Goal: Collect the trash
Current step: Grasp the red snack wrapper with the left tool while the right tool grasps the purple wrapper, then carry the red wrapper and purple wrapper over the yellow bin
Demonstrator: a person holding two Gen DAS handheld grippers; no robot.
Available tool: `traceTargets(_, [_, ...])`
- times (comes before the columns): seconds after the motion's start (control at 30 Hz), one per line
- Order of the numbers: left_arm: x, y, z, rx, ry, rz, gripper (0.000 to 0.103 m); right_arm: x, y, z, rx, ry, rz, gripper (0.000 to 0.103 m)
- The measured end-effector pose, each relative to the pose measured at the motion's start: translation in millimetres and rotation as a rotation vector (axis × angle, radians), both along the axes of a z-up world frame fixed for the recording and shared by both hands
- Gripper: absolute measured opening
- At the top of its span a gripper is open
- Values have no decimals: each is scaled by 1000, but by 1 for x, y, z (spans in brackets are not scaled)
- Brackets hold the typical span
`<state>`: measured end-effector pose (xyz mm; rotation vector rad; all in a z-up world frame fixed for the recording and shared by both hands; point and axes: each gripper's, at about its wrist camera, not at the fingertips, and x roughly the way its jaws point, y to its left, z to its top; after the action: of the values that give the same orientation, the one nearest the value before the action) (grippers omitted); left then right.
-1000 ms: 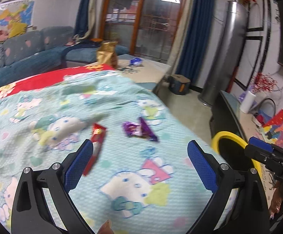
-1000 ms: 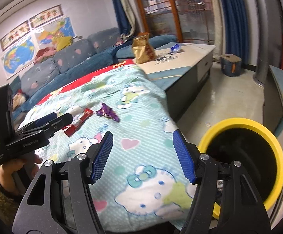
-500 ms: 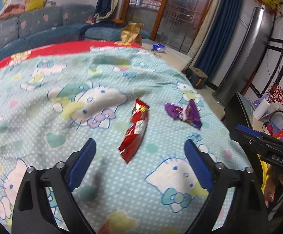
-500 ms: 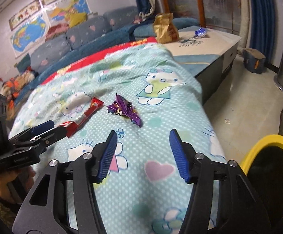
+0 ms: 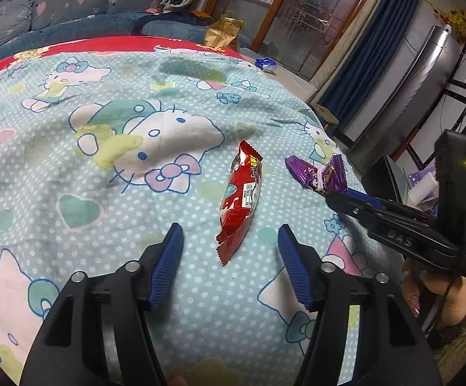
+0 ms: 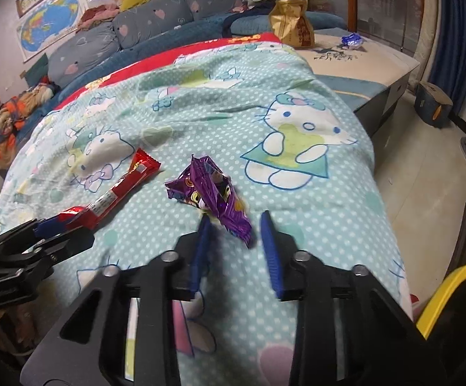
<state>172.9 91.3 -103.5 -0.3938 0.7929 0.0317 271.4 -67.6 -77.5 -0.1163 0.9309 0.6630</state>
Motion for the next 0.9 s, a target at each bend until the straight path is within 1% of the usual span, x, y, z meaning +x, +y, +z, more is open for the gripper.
traceTargets(0.03, [0,0,0,-3,-1,-3,53,0,1,-1,2,3,2,15])
traceTargets(0.13, [2,-2,-1,-8,-2,-16,40,-2,-1,-1,17,-2,0,12])
traceTargets(0.2, [2,-3,-2,-8,-2,-28,34,-6,-5,2,37,-5,-2,11])
traceTargets(0.23, [3,-4,-2,-8,-3,-33,27,-9,-6,3,44,-8,-3,11])
traceTargets(0.27, [3,-5,-2,-5,-5,-37,17,-11,-7,4,50,-13,-4,11])
traceTargets(0.3, [3,-7,-1,-1,-8,-44,12,-16,-11,6,59,-18,-4,11])
traceTargets(0.47, [-2,-17,9,18,-54,-73,6,-33,-26,14,88,-27,-16,11])
traceTargets(0.57, [-4,-25,17,38,-72,-96,5,-41,-36,17,107,-30,-29,11])
traceTargets(0.9, [-17,-56,44,56,-125,-171,4,-68,-74,39,165,-67,-91,11])
